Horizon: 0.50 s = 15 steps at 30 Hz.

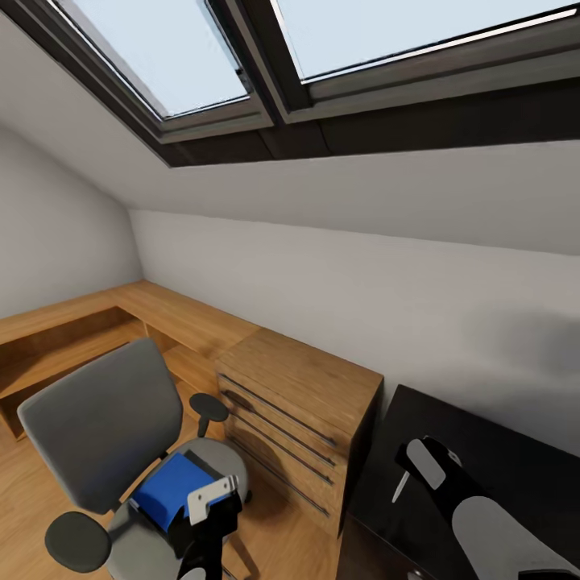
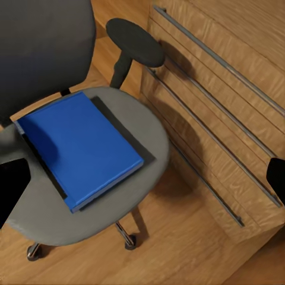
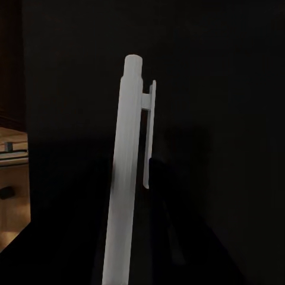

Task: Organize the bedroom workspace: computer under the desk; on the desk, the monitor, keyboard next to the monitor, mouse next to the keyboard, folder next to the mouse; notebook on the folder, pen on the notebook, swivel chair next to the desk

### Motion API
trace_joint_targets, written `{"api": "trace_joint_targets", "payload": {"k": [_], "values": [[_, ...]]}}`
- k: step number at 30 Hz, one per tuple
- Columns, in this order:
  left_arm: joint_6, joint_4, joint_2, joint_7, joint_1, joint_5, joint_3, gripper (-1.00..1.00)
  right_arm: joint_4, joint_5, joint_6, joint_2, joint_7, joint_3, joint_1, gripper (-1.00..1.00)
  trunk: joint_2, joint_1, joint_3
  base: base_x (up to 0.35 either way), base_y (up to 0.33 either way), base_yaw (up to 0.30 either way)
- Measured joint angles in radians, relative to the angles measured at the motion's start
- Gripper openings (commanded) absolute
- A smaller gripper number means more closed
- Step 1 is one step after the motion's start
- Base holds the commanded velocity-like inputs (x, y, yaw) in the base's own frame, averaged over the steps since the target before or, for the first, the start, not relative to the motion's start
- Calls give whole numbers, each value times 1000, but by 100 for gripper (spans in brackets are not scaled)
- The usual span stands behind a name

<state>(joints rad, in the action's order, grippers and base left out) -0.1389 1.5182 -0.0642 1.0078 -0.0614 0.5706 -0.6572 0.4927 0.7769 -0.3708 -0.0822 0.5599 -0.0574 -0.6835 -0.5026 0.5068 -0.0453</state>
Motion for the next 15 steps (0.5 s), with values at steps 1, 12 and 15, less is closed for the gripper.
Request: {"api": "trace_joint_targets", "payload": {"k": [1, 12, 15], "values": [[0, 0, 0, 3, 0, 0, -1, 100, 0, 0, 0, 0, 0, 0, 0, -100, -7, 4, -3, 0, 0, 0], [1, 0, -1, 14, 0, 1, -9, 100, -1, -45, 7, 14, 17, -2, 0, -100, -84, 46, -38, -25, 0, 0], [1, 0, -1, 15, 0, 1, -10, 100, -1, -64, 10, 24, 25, -2, 0, -100, -105, 58, -47, -268, 0, 0]]}}
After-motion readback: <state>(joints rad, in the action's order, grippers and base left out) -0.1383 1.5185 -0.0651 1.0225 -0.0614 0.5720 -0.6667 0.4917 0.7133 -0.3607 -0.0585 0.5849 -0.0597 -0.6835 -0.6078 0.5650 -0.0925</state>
